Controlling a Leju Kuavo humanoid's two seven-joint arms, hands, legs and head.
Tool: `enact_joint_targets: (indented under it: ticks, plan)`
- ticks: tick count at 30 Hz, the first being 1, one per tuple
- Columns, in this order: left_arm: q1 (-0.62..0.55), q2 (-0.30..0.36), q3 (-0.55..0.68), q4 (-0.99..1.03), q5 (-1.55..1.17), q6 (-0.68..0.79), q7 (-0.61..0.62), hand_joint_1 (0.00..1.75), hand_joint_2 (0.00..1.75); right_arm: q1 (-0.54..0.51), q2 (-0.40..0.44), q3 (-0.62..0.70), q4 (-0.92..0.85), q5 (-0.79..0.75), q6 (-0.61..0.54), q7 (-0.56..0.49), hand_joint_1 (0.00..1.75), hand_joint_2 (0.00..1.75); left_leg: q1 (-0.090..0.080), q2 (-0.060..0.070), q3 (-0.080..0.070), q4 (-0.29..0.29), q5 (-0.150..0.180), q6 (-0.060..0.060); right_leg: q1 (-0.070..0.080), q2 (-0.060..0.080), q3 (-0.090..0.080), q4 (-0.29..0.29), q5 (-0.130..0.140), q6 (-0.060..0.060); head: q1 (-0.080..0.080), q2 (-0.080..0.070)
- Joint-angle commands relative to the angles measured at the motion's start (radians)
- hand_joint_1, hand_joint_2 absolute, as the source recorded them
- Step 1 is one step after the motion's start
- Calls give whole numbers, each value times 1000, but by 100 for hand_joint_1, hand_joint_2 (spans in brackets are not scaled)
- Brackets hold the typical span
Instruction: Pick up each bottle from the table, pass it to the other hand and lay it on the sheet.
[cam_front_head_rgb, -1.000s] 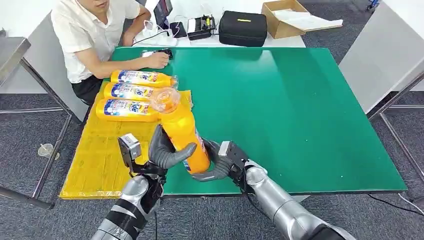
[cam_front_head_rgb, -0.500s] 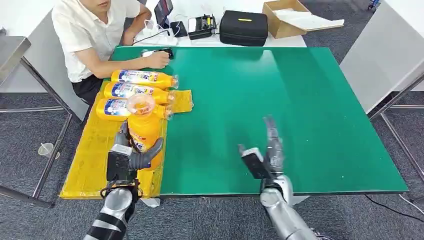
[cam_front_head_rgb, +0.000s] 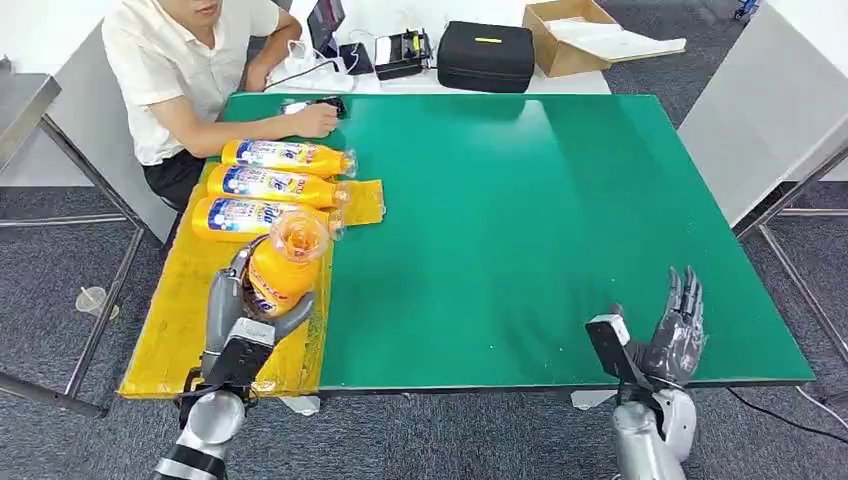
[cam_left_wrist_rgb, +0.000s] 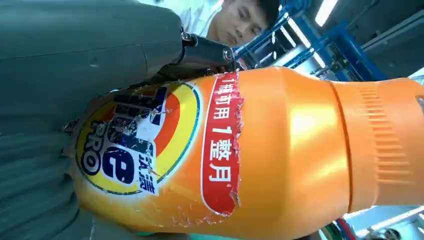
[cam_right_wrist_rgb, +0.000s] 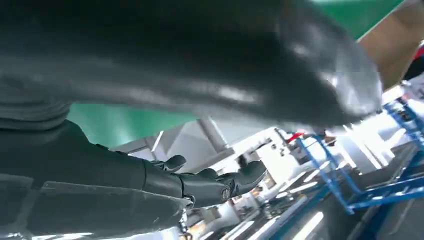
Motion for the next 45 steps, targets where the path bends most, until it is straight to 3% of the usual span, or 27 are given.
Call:
enact_joint_targets:
  ticks: [1,4,7,10,11,12,16,18,19,21,27,40,45]
  plan:
    - [-185,106,-94,388,-456,41,127,175,175,-74,11,179,147,-174,-39,-10,0,0,1,5,7,-1,-2,-1,2,4,6,-2,0,-4,0,0]
    - [-266,107,-137,581,-564,84,109,175,175,-108,11,232,202,-212,-21,-31,0,0,1,4,7,-2,-1,-1,2,3,7,-2,0,-4,0,0]
    - [-321,95,-184,673,-609,27,98,175,175,-135,13,255,232,-250,19,-54,0,0,1,4,7,-1,-1,-1,2,3,5,-1,0,-5,0,0]
    - [-374,83,-240,776,-659,-37,113,143,175,-165,20,279,265,-271,53,-74,0,0,1,4,5,0,0,-1,2,2,4,-1,0,-3,0,0]
    - [-390,78,-255,810,-675,-43,118,154,175,-176,24,291,276,-270,56,-80,0,0,1,3,4,0,1,-1,1,2,3,-1,0,-3,0,0]
    - [-404,76,-272,835,-692,-41,121,150,175,-186,27,302,285,-272,64,-84,0,0,2,5,10,1,-3,-1,3,3,9,0,-2,-6,0,0]
    - [-416,59,-260,867,-669,-45,109,141,175,-190,39,316,280,-291,74,-93,0,0,1,4,6,0,-1,-1,1,3,6,0,0,-4,0,0]
    - [-418,53,-260,868,-664,-40,114,47,175,-183,41,327,264,-308,88,-93,0,0,0,2,4,-1,1,-1,1,2,4,0,1,-2,0,0]
    - [-422,48,-258,874,-657,-61,115,23,175,-182,44,332,259,-314,98,-93,0,0,2,5,10,0,-2,-1,2,3,9,0,-1,-6,0,0]
    - [-429,43,-249,884,-633,-115,109,0,175,-181,44,341,255,-319,100,-93,0,0,1,3,7,0,0,-1,2,2,6,0,0,-4,0,0]
    - [-450,45,-240,890,-582,-227,92,0,175,-183,40,359,259,-348,112,-93,0,0,1,2,6,0,0,-1,1,2,6,0,0,-3,0,0]
    - [-452,47,-241,888,-579,-232,88,0,175,-183,40,361,260,-350,111,-93,0,0,1,3,9,0,0,-1,2,3,9,0,0,-4,0,0]
    - [-447,57,-197,812,-433,-339,-14,0,175,-179,29,385,253,-383,112,-93,0,0,2,5,11,1,-2,-1,3,3,11,0,-1,-5,0,0]
